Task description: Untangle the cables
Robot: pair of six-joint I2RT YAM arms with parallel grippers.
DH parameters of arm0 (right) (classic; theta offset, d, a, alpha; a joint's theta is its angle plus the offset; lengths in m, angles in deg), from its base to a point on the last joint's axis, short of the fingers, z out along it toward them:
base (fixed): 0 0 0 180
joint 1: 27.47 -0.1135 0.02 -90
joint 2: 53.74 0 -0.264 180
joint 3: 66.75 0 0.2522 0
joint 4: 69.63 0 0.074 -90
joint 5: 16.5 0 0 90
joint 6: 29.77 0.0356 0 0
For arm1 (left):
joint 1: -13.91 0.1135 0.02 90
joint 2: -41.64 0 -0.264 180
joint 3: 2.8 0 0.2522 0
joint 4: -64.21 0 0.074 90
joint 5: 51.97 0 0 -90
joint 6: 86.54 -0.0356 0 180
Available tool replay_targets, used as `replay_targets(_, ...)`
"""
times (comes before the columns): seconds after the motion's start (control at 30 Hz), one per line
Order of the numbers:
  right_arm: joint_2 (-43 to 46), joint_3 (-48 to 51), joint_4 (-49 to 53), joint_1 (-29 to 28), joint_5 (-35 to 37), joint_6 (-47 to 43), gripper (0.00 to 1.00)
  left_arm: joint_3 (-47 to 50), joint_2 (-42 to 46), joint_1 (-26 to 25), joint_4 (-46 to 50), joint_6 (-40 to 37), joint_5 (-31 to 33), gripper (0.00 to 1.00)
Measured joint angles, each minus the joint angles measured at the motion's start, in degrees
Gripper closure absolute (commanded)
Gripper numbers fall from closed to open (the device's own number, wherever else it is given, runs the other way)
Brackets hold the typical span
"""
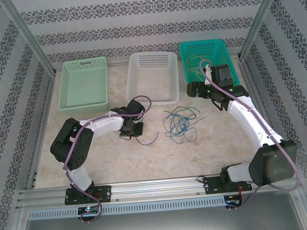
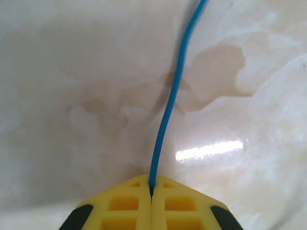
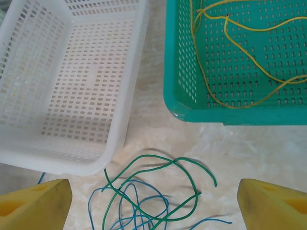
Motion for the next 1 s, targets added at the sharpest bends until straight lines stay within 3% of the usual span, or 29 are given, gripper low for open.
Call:
replay_targets(0.23, 2.3, 2.1, -2.2, -1.9, -2.3, -1.9, 0.15, 2.2, 11.7, -4.0, 0.7, -0.7, 3.3, 1.00)
replay_targets(0.5, 2.8, 2.7, -5.9, -10.5, -16.2, -8.1, 0.16, -3.0, 17.7, -6.6, 1.6, -10.2, 7.9, 1.00)
replay_targets(0.77, -6.8, 2.1, -7.4, -22.9, -20.2, -9.3, 0.19, -7.4, 17.7, -6.6, 2.1, -19.6, 12.2, 1.00)
replay_targets(1.0, -11.3, 2.1, -10.2, -24.2, -21.5, -7.4, 0.26, -3.4, 23.1, -6.6, -2.5, -22.1, 12.9, 1.00)
